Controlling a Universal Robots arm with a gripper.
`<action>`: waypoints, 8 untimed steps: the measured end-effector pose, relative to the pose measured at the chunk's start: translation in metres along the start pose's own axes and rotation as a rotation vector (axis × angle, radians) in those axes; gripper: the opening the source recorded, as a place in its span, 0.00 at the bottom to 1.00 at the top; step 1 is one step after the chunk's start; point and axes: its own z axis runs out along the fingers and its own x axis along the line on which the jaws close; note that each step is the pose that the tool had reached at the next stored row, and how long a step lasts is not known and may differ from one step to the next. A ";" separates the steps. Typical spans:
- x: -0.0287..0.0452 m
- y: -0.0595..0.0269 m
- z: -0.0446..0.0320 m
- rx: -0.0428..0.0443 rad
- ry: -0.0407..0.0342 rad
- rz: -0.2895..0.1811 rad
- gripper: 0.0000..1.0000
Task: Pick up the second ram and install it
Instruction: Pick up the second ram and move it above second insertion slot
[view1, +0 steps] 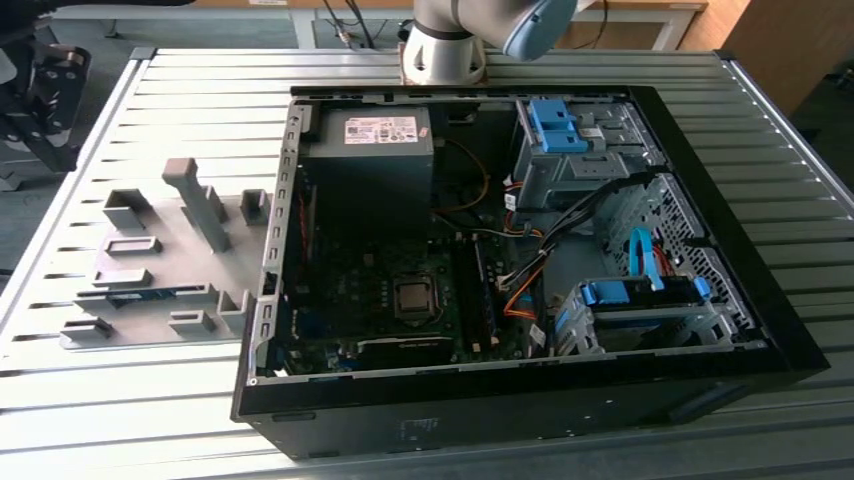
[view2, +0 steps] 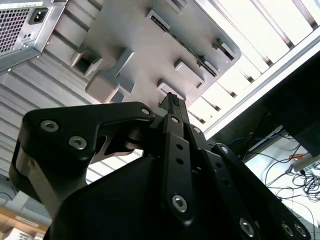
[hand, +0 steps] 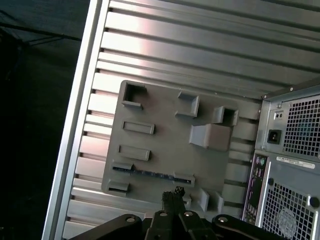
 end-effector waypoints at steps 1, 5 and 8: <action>0.0001 0.0000 0.0002 -0.0004 0.0007 -0.016 0.10; 0.0001 0.0000 0.0008 -0.0018 0.0036 -0.082 0.10; 0.0002 0.0000 0.0011 -0.0028 0.0057 -0.130 0.10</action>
